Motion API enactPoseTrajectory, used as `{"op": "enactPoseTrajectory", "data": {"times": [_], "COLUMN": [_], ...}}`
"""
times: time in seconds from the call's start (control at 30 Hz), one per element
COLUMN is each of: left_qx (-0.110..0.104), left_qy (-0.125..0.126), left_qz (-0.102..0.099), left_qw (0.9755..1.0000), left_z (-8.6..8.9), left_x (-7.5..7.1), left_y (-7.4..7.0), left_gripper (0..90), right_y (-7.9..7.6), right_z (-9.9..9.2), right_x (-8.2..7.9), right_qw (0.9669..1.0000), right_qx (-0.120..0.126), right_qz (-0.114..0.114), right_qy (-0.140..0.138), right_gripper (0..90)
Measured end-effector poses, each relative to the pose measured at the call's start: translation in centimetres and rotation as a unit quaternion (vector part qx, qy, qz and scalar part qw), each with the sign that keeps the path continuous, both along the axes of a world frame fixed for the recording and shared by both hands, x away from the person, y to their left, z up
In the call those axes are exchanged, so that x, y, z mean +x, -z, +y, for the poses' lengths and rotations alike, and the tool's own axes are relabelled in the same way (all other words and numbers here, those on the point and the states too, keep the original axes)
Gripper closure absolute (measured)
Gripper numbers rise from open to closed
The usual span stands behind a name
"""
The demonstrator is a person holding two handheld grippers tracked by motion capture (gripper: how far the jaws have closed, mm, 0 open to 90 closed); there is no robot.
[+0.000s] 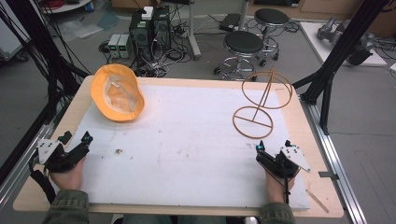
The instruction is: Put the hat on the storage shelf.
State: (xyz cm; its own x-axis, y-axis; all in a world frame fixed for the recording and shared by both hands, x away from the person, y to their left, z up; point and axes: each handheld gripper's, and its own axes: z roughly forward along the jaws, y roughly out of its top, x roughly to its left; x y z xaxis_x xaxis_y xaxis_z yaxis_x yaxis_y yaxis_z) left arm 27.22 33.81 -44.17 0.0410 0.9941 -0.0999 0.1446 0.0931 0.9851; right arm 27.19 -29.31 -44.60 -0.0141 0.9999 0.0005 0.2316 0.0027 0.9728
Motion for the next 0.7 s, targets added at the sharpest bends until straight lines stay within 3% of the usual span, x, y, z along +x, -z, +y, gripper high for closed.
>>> {"op": "enactPoseTrajectory", "data": {"times": [0.4, 0.7], "left_qx": [-0.003, -0.029], "left_qy": [0.002, 0.030], "left_qz": [0.001, 0.001], "left_qw": [1.0000, 0.9991], "left_z": [-0.04, -0.13], "left_x": [0.07, 0.34], "left_y": [0.02, -0.54], "left_gripper": [31.1, 29.7], "right_y": [0.03, 0.03], "right_z": [-0.02, -0.08], "right_x": [0.02, 0.03], "right_qw": [1.0000, 1.0000], "right_qx": [0.000, 0.006], "right_qz": [0.000, 0.003], "right_qy": [0.000, 0.000], "right_gripper": [7.2, 7.2]}}
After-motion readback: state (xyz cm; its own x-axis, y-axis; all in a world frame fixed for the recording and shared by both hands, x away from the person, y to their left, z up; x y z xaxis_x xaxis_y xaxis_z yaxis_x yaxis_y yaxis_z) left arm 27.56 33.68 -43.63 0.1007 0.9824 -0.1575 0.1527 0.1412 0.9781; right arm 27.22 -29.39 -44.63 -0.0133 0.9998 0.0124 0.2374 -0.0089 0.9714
